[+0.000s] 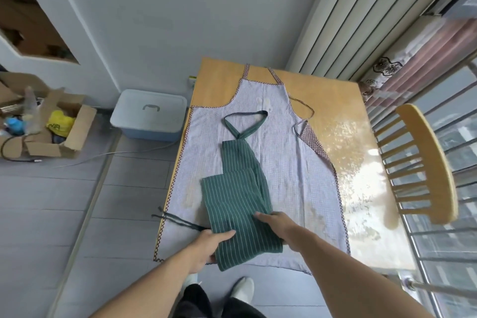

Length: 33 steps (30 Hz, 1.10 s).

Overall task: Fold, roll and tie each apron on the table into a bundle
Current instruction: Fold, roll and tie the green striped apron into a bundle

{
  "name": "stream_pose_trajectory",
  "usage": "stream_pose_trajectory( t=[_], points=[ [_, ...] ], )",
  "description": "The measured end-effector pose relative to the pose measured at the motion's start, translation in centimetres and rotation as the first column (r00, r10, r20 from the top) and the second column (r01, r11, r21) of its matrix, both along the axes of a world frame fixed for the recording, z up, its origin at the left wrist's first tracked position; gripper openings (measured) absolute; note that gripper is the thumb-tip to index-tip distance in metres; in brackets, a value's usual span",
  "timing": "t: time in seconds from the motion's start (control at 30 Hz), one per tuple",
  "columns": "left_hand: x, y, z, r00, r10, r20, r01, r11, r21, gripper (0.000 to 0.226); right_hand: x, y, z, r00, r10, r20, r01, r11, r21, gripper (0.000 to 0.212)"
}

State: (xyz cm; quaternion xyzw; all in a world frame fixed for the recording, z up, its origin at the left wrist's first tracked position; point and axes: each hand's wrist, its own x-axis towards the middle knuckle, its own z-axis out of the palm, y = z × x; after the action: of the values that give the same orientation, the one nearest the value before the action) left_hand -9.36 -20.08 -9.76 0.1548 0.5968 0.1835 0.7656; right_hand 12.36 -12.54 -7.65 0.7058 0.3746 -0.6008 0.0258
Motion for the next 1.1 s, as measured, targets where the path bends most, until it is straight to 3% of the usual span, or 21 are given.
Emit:
stream_pose_trajectory(
  t=[0.1, 0.2, 0.3, 0.4, 0.5, 0.57, 0.63, 0.73, 0.8, 0.87, 0.93, 1.1],
  points=[
    [0.7, -0.2, -0.2, 0.997, -0.017, -0.071, 0.018, 1.0, 0.016, 0.026, 1.7, -2.0, -1.7, 1.0, 0.004, -0.026, -0.005, 0.999, -0.04, 0.052],
    [1.2, 0.6, -0.9, 0.992, 0.079, -0.102, -0.079, 0.997, 0.012, 0.039, 3.0, -3.1, -2.6, 0.991, 0.131, -0.017, -0.131, 0.99, -0.058, 0.039],
    [1.5, 2.3, -1.3, 0.967, 0.254, -0.025, -0.255, 0.966, -0.037, 0.054, 3.5, -3.8, -3.2, 0.976, 0.211, 0.047, -0.21, 0.977, -0.037, 0.03],
    [0.9, 4.2, -1.1, 0.96, 0.277, 0.037, -0.273, 0.958, -0.087, 0.061, 3.5, -4.0, -3.5, 0.968, 0.226, 0.113, -0.226, 0.974, -0.007, 0.028],
    [0.8, 6.0, -0.7, 0.971, 0.211, 0.11, -0.205, 0.977, -0.06, 0.056, 3.7, -3.9, -3.3, 0.964, 0.24, 0.111, -0.231, 0.969, -0.091, 0.055],
    [1.0, 7.1, 0.2, 0.981, 0.126, 0.145, -0.124, 0.992, -0.017, 0.048, 3.7, -3.3, -2.6, 0.994, 0.105, 0.016, -0.102, 0.987, -0.126, 0.088],
    [0.9, 8.3, 0.9, 0.98, 0.015, 0.2, -0.022, 0.999, 0.037, 0.054, 3.3, -1.7, -1.7, 0.991, -0.084, -0.103, 0.078, 0.995, -0.06, 0.096],
    [0.4, 10.5, 1.5, 0.965, -0.061, 0.254, 0.035, 0.994, 0.102, 0.078, 2.5, 1.1, -0.3, 0.943, -0.216, -0.255, 0.24, 0.969, 0.064, 0.079],
    [0.2, 12.0, 2.3, 0.977, -0.045, 0.21, 0.019, 0.992, 0.125, 0.062, 1.6, 2.9, 1.0, 0.934, -0.211, -0.288, 0.268, 0.948, 0.172, 0.055],
    [0.1, 13.7, 2.6, 0.988, 0.001, 0.156, -0.022, 0.991, 0.135, 0.046, 0.6, 4.6, 1.6, 0.951, -0.18, -0.252, 0.248, 0.929, 0.274, 0.037],
    [0.1, 15.7, 1.7, 0.996, 0.033, 0.086, -0.047, 0.984, 0.171, 0.044, 0.1, 6.5, 1.4, 0.972, -0.139, -0.189, 0.196, 0.926, 0.323, 0.026],
    [0.6, 19.2, -1.3, 0.959, 0.14, -0.246, -0.093, 0.977, 0.193, 0.04, -0.1, 10.2, -1.4, 0.999, -0.031, -0.017, 0.035, 0.948, 0.318, 0.024]
  ],
)
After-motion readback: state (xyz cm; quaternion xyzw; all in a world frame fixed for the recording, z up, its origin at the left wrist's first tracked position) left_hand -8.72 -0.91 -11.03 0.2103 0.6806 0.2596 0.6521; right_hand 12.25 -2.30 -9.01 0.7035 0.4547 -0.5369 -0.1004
